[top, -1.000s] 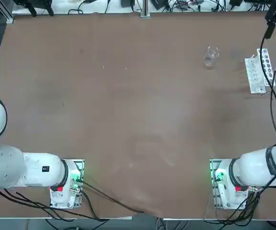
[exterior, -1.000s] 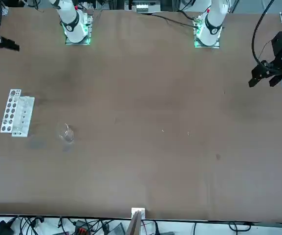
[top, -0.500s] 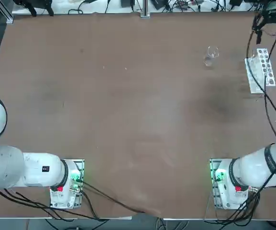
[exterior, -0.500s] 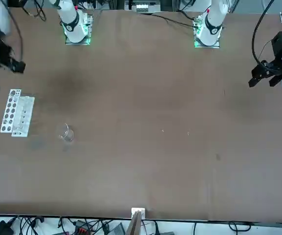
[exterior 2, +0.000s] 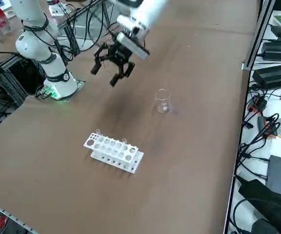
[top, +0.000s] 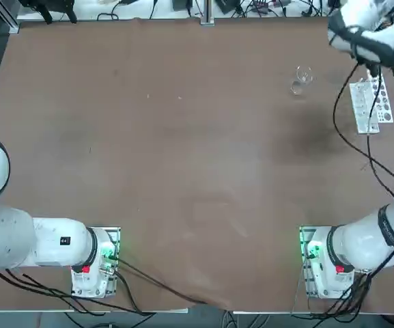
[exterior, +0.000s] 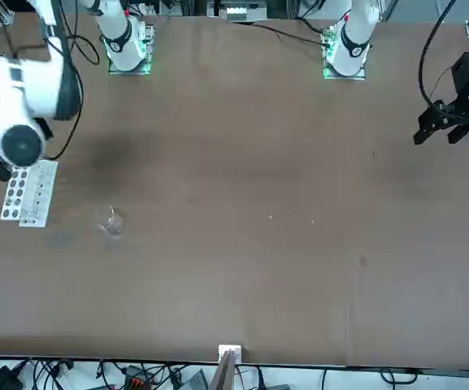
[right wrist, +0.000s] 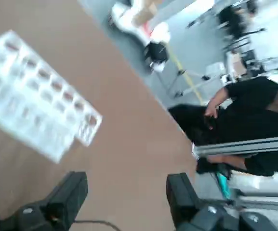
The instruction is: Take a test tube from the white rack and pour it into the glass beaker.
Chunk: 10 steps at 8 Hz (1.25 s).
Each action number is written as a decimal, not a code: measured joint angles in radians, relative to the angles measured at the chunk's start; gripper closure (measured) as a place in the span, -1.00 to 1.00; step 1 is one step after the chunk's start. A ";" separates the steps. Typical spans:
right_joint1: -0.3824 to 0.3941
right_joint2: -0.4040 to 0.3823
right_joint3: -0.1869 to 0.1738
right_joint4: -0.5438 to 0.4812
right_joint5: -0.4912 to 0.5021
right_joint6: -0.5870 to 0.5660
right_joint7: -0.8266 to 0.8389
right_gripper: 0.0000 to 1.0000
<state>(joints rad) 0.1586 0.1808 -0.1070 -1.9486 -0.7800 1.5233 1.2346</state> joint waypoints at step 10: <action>-0.086 0.272 -0.004 -0.263 -0.583 0.250 1.132 -0.99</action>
<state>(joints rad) 0.0729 0.4524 -0.1106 -2.2116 -1.3627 1.7734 2.3661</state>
